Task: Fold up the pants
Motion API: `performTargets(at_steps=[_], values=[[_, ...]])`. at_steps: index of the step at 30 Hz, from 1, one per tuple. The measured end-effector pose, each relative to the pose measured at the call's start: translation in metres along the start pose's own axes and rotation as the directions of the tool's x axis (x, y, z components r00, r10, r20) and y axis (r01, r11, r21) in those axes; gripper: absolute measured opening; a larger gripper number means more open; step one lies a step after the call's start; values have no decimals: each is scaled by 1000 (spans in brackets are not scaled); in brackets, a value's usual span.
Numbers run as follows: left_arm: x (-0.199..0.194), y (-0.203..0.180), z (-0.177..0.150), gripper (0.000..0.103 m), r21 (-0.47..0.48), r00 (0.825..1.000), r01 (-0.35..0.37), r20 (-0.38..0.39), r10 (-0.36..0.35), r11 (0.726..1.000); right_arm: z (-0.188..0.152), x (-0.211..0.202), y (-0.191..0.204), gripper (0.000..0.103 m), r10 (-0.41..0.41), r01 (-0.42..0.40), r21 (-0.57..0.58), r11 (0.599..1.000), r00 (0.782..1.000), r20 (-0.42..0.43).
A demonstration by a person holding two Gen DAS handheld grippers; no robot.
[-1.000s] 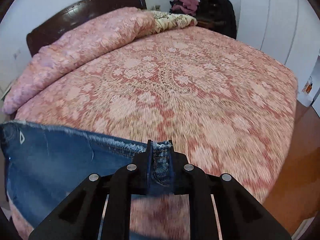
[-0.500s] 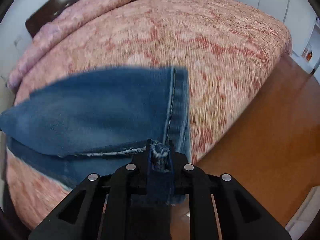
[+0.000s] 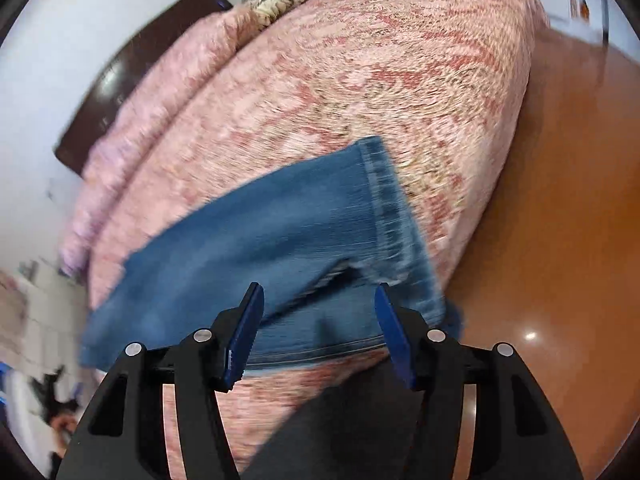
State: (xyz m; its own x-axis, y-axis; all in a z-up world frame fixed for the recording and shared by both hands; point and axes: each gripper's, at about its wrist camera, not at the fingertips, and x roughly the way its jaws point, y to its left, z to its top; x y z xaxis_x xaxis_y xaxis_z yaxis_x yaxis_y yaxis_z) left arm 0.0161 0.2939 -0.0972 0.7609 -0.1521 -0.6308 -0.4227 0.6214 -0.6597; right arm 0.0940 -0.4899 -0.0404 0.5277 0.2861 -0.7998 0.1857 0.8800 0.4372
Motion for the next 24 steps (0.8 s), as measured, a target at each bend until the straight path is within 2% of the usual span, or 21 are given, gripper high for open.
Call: performTargets(at_steps=[3,4,5,8,9,12,13,14,15,16,17,19,20,21,22,24], values=[[29,2,2,82,-97,998,34,-39,-38,995,-3,0,18,57,44,-44,1,999,999,4],[40,4,1,78,-143,996,58,-55,-66,988,-3,1,24,57,53,-53,-7,999,999,2],[48,5,1,74,-172,995,72,-55,-82,983,-4,1,28,57,56,-56,-14,998,998,2],[64,2,0,71,-219,990,130,-33,-140,967,-7,3,41,57,72,-72,-30,997,997,-13],[69,0,-1,68,-224,991,121,-35,-132,967,-9,3,41,57,75,-75,-31,997,997,-13],[85,1,-3,43,-280,990,123,-25,-136,952,-13,-1,46,57,94,-94,-28,995,996,1],[88,-1,-3,28,-285,993,115,-4,-122,952,-15,-3,45,57,97,-97,-21,995,995,1],[87,-2,1,19,-289,991,130,13,-132,949,-16,-3,43,57,100,-100,-5,995,995,1],[88,-5,3,16,-288,990,143,29,-141,947,-19,-5,37,57,104,-104,40,994,995,5],[88,-13,8,8,-272,988,155,41,-149,950,-20,-7,31,57,111,-112,71,991,994,10],[84,-27,17,5,-228,984,175,52,-168,958,-21,-9,25,57,119,-120,109,987,993,17],[70,-63,35,5,-94,965,254,88,-246,963,-25,-16,8,57,133,-140,199,970,990,47],[65,-73,39,4,-41,959,270,101,-264,962,-27,-18,1,57,141,-151,237,960,988,59],[58,-86,41,4,53,956,264,119,-269,963,-30,-20,-8,57,156,-170,288,942,985,72],[55,-88,43,4,103,960,240,125,-252,965,-33,-20,-15,57,169,-186,329,926,982,81],[62,-69,45,4,110,982,149,99,-160,983,-40,-15,-30,57,195,-213,415,884,977,86]])
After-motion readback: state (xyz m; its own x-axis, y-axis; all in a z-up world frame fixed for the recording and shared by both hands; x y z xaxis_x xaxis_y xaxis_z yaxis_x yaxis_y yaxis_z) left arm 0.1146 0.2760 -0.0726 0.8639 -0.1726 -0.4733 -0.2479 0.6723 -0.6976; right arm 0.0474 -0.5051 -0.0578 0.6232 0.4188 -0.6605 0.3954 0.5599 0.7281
